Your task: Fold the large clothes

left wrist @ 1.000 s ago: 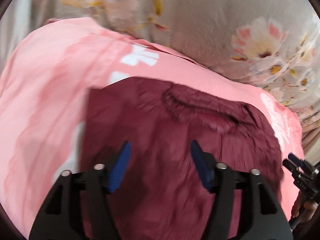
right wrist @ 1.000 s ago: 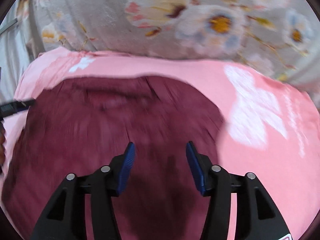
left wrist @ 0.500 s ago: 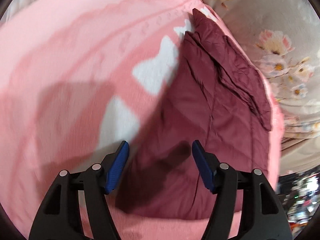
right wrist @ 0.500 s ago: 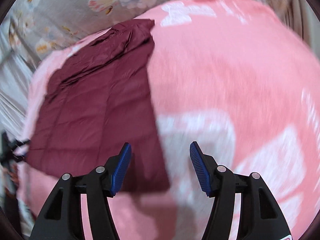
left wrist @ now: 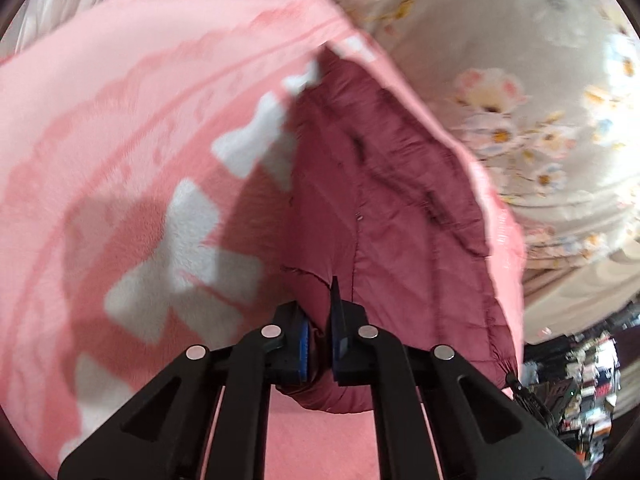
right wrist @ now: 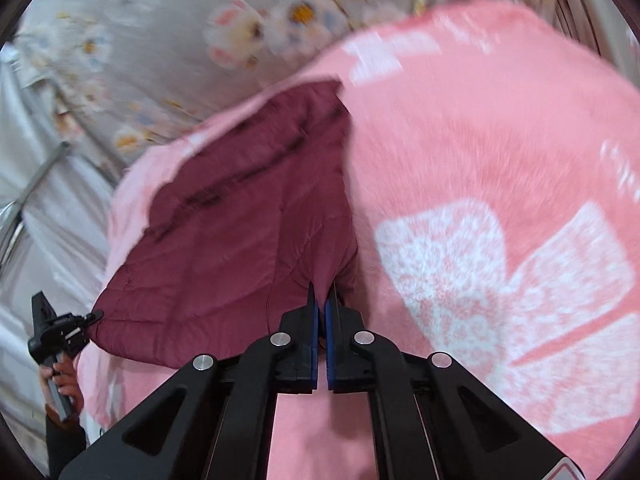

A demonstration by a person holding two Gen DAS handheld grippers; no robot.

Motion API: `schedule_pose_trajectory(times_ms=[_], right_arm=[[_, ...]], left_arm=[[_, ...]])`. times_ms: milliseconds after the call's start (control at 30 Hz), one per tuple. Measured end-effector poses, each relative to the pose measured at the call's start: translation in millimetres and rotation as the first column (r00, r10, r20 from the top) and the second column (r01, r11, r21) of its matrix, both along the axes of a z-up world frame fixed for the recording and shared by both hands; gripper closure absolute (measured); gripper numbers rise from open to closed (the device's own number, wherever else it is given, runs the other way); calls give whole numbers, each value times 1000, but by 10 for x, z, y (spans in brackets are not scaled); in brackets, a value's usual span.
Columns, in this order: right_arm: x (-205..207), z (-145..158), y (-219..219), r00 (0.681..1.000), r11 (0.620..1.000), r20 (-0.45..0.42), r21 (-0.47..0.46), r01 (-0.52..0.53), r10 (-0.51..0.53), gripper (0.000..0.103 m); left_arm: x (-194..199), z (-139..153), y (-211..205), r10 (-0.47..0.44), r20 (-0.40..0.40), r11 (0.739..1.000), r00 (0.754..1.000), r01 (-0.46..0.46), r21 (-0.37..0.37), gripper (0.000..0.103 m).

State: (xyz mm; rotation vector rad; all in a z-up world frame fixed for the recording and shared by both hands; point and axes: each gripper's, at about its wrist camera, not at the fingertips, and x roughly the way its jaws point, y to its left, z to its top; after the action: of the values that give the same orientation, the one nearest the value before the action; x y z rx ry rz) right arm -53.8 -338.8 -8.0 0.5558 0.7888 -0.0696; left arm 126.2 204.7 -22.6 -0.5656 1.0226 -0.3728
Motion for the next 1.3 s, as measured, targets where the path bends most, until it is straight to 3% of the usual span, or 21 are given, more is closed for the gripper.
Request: schedule_pose_trajectory(times_ms=[100,300,433,600,733,900,1033,1133,1300], right_arm=[[-303,412,98,997,998,69,-66,-16,20,101],[-728,1178,153,972,992,235,-130,6,25,101],[-520,1568,79,937,990,348,-135,30,19,101],[233,1664,-87,930,988,366,-134,75,-21,101],[1154,1363,-269,954,986,290,-121,116,-77,101],[2057,740,-381,979,980,160,-134,149,-127,101],[2460,327,-409,984,975,91,-150,164,-152,101],[2666,36,-449,986,973,45,-156,167,-162,101],[2829,-387,-526,984,977,-23,-129,170,-175,101]], left_arm=[[-284,399,76,-19,92,1000,996,18,8,98],[-694,1082,267,-3,236,999,972,14,-46,98],[-581,1458,182,-6,328,1000,945,14,-24,98],[91,1609,-106,7,350,997,937,-34,70,98],[781,1409,-441,-4,316,977,949,-64,203,97],[1643,797,-825,17,200,942,980,-82,324,98],[2083,234,-1003,27,115,918,993,-70,391,97],[2293,-147,-1068,44,51,914,998,-61,401,95],[2362,-462,-1134,44,60,909,997,-65,411,93]])
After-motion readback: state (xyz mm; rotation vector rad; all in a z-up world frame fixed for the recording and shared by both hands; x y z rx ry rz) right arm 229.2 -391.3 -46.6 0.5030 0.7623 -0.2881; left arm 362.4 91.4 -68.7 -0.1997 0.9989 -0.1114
